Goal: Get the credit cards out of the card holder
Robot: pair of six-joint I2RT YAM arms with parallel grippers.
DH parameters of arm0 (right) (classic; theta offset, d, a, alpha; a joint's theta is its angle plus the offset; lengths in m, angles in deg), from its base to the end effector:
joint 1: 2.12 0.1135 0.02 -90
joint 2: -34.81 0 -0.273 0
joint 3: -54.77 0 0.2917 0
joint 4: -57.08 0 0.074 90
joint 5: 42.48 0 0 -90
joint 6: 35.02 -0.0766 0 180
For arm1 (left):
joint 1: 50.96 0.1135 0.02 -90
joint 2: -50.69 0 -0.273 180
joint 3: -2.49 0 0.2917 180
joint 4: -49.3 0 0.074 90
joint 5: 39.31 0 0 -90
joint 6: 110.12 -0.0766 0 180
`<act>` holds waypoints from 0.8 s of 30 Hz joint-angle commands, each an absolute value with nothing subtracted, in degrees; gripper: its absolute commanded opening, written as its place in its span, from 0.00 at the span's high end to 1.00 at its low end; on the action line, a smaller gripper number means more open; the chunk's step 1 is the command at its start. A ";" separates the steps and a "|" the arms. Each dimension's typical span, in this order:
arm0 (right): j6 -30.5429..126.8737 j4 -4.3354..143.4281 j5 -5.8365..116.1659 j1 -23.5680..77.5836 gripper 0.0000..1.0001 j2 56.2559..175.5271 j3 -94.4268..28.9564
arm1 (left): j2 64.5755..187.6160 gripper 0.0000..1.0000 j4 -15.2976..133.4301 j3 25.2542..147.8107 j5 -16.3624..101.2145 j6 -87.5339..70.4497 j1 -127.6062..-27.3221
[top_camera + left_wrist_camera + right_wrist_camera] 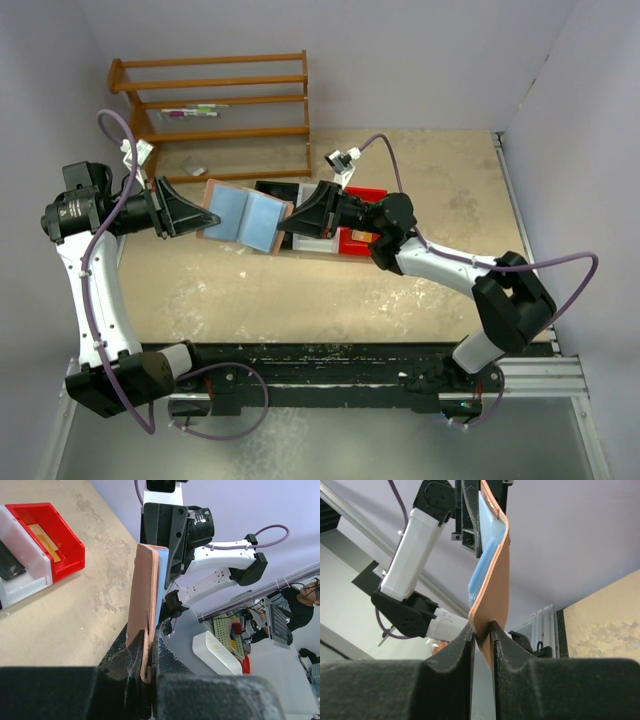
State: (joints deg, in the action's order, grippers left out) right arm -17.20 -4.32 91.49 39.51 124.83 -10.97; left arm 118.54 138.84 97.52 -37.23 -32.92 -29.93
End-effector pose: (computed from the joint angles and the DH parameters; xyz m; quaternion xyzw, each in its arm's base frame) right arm 0.2554 0.2981 0.3445 -0.2146 0.4866 0.7866 0.3137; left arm 0.2255 0.0047 0.4316 0.1152 0.7091 -0.5949 0.3606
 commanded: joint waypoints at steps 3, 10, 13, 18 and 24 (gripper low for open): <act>-8.92 2.69 87.79 40.00 0.85 120.14 -12.99 | 117.23 1.00 138.26 100.19 -52.23 -32.14 -29.87; -3.55 10.54 85.08 41.08 0.85 118.66 -16.54 | 116.85 1.00 137.65 100.58 -52.23 -31.06 -29.87; 0.64 16.20 83.36 42.33 0.78 118.28 -18.73 | 116.78 1.00 137.63 100.61 -52.23 -30.73 -29.87; 4.34 22.79 80.90 43.44 0.62 118.30 -21.83 | 116.38 1.00 137.57 100.76 -52.23 -30.58 -29.87; 8.36 32.79 77.13 44.40 0.56 118.75 -25.89 | 116.16 1.00 137.36 100.86 -52.23 -30.06 -29.87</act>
